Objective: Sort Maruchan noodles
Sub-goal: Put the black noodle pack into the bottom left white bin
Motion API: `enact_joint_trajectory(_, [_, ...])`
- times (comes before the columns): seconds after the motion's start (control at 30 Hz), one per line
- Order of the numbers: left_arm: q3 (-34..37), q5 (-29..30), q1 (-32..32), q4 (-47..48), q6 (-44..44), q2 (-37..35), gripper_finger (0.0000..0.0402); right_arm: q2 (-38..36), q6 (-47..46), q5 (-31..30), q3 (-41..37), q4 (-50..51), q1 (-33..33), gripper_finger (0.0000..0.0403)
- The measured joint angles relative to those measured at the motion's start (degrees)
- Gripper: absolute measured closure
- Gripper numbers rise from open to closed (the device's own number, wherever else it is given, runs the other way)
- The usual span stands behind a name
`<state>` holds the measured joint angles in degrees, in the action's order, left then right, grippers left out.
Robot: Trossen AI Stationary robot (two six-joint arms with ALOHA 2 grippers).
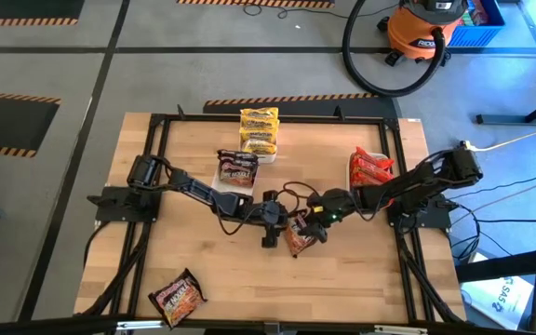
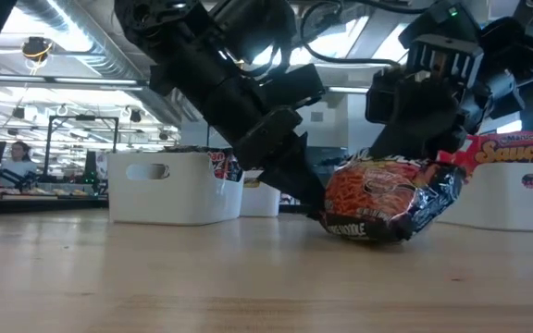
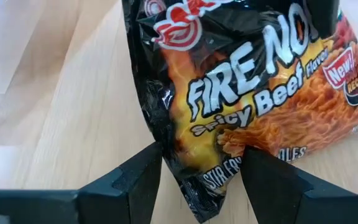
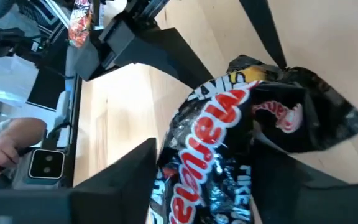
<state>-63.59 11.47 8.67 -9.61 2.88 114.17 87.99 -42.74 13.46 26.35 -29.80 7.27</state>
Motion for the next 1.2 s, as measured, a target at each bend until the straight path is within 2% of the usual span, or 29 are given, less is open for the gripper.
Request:
enact_joint_trajectory(0.27, [0.0,0.2,1.1,1.9,0.0,-1.2,0.0195,0.0,1.5,-0.6,0.0,0.3,0.0,0.0299])
enact_joint_trajectory(0.37, [0.1,0.0,2.0,6.3,-0.3,-3.5,0.0195,-0.1,2.9,-0.4,0.0,0.4,0.0,0.0327])
enact_joint_trajectory(0.67, [0.0,1.5,5.0,22.8,0.1,-14.1,0.0195,-0.4,8.1,-3.0,3.3,7.3,1.0,0.0311])
enact_joint_trajectory(0.83, [1.5,3.3,6.9,30.9,3.0,-19.9,0.0195,-0.4,12.9,-6.0,8.1,14.2,3.4,0.0328])
enact_joint_trajectory(0.97, [7.9,3.5,8.3,33.4,7.9,-27.6,0.0195,-0.4,17.5,-9.1,12.0,20.0,4.9,0.0326])
enact_joint_trajectory(1.2, [22.3,6.3,10.7,33.8,16.5,-48.0,0.0195,-0.4,22.4,-12.8,18.6,26.1,5.1,0.0319])
